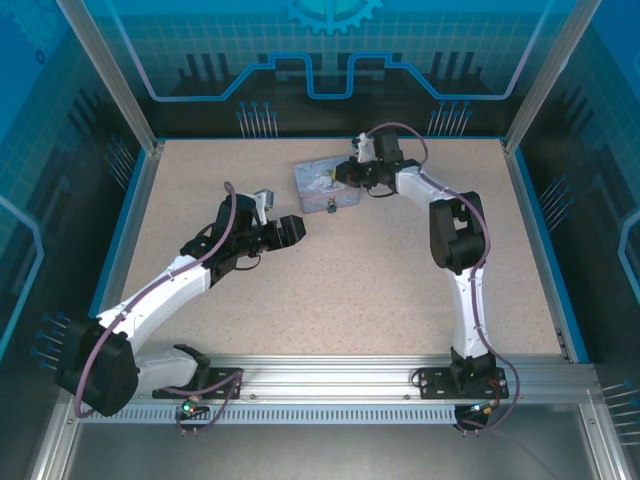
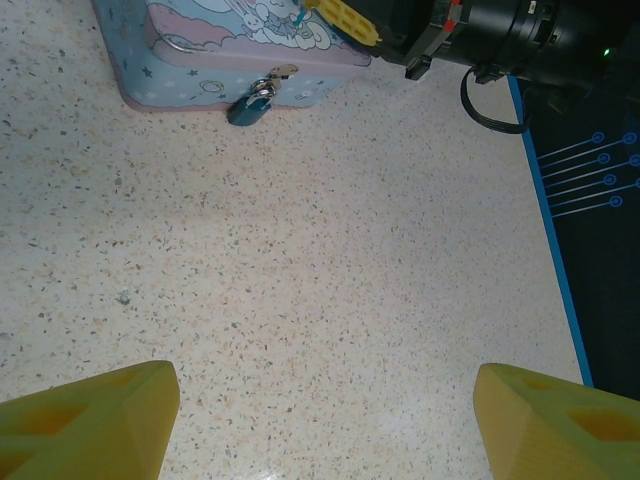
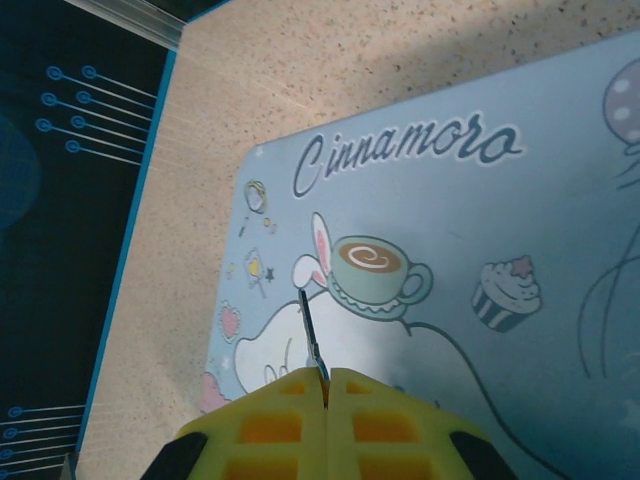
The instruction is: Unlock the padlock with the key
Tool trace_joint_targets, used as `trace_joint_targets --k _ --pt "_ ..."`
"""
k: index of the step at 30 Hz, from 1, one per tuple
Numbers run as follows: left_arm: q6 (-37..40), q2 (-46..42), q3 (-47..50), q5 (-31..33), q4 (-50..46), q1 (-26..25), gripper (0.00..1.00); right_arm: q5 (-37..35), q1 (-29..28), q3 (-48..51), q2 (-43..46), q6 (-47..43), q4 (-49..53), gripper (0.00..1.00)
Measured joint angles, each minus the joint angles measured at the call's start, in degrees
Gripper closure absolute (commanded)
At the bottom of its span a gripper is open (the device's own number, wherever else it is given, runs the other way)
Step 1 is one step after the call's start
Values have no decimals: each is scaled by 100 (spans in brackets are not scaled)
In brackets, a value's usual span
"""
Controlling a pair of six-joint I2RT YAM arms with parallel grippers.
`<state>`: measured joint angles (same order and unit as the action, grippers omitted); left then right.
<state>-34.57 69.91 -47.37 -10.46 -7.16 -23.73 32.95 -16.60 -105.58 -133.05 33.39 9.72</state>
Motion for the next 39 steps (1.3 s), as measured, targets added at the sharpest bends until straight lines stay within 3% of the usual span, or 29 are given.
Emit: trace_joint_targets --k 10,18,28,39 --pt "13 0 42 22 -4 0 21 -256 -98 -9 13 -372 365 100" --pt "-11 0 374 15 125 0 22 -275 -247 1534 931 -332 -190 100" --pt "-330 645 1187 -212 1565 -133 22 -273 -400 2903 1790 -323 -730 100" --pt "-603 2175 1419 -286 3834 -203 20 -304 -404 3178 2332 -385 -20 100"
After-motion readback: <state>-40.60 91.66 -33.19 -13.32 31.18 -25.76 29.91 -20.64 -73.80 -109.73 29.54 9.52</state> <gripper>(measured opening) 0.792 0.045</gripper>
